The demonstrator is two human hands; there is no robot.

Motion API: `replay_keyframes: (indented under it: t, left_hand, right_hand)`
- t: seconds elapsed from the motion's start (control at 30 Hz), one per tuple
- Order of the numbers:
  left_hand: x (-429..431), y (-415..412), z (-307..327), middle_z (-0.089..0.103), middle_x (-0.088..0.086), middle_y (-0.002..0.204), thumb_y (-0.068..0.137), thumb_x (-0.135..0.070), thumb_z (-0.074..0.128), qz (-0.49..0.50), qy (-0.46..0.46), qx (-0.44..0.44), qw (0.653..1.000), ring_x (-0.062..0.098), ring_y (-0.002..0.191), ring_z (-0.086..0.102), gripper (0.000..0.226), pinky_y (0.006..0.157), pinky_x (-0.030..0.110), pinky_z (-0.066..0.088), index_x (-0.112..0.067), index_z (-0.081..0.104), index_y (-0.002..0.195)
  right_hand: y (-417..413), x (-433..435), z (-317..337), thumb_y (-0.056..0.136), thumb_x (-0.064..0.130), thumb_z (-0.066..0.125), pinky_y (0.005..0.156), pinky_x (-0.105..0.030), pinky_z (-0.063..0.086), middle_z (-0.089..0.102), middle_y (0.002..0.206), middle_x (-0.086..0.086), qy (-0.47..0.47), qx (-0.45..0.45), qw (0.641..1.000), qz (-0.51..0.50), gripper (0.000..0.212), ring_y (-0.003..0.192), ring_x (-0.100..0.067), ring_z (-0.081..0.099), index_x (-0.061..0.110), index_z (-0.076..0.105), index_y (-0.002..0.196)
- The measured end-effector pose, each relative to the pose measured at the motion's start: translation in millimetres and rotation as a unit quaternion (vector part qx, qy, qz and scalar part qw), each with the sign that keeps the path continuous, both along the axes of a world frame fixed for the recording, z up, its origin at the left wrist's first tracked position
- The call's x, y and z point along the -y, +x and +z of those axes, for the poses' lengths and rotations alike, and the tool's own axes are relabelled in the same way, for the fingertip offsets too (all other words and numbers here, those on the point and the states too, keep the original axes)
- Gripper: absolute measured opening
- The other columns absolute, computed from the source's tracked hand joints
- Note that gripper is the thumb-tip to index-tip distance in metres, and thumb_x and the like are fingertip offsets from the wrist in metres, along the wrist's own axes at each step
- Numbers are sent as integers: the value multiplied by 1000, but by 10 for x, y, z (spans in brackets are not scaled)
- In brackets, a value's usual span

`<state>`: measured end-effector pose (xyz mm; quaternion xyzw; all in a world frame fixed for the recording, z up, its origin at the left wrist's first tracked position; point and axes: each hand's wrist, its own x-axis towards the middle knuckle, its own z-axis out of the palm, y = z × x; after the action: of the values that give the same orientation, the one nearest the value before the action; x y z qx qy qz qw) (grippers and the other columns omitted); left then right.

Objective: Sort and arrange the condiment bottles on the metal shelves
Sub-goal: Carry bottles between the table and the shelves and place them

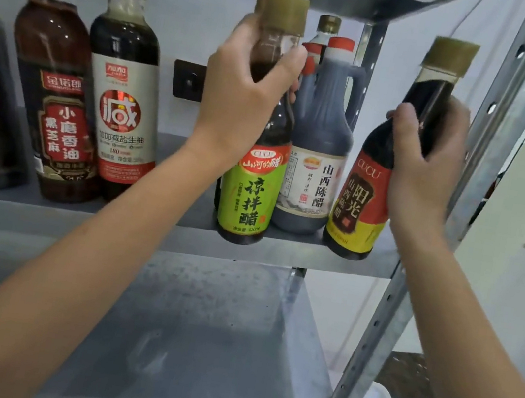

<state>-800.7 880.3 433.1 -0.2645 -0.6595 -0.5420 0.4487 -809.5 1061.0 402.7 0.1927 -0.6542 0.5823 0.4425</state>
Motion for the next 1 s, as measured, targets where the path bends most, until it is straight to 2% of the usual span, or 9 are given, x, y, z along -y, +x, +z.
replay_keyframes:
  t: [0.07,0.17,0.23,0.3,0.37,0.47,0.53,0.8,1.0]
  left_hand:
    - [-21,-43,9,58,-8,87,85,-22,66,58,-11,0,998,0,76,60,34,71,17,51,-5,53,111]
    - [-34,-66,-61,51,-21,99,81,-22,71,100,-24,11,995,-14,89,55,57,76,8,46,-5,45,129]
    - [-48,-58,-217,45,-25,109,80,-24,71,112,-32,22,993,-12,102,50,70,84,6,43,-9,36,139]
    - [-72,-50,-448,39,-22,120,76,-27,73,163,-49,21,985,0,117,39,81,96,10,34,-15,31,144]
    - [-68,-73,-685,34,-7,136,72,-33,76,209,-54,28,976,13,129,27,90,104,21,28,-20,26,146]
    - [-36,-123,-869,25,-1,147,65,-45,79,138,10,88,987,15,135,29,103,107,38,39,-30,18,146]
    - [-29,-130,-882,28,-4,148,63,-42,81,72,51,108,990,15,132,40,107,101,40,47,-29,16,147]
    - [-20,-192,-877,44,4,137,70,-34,80,70,65,85,992,18,120,52,88,93,37,52,-17,30,140]
    - [12,-194,-825,53,-5,119,74,-28,79,112,38,116,986,6,100,61,69,76,15,52,-24,32,124]
  right_hand:
    - [-48,75,-114,90,26,58,83,-19,48,57,107,5,-15,-8,1000,-14,46,94,0,57,12,39,130]
    - [-155,102,-388,82,28,69,85,-22,51,49,128,3,0,30,1000,-10,71,106,-4,57,20,28,139]
    - [-191,91,-566,79,26,74,79,-18,52,51,127,3,-13,56,998,12,79,100,-2,60,23,25,140]
    - [-196,72,-694,75,23,78,78,-19,52,54,122,3,-19,66,997,20,85,97,-2,62,23,24,140]
    - [-195,50,-763,68,18,83,77,-16,51,52,121,6,-9,69,997,35,94,98,1,60,20,24,141]
    - [-217,13,-777,57,13,89,79,-13,50,48,124,7,16,71,996,51,108,103,3,57,18,22,141]
    - [-234,-9,-763,55,10,90,78,-10,48,47,121,13,23,76,995,60,109,101,6,56,17,22,140]
    - [-308,-137,-699,53,17,89,78,-14,51,54,120,6,44,135,984,105,103,99,3,59,24,27,134]
    - [-362,-170,-679,47,26,87,85,-29,55,56,122,0,50,165,978,120,106,104,-7,61,21,27,135]
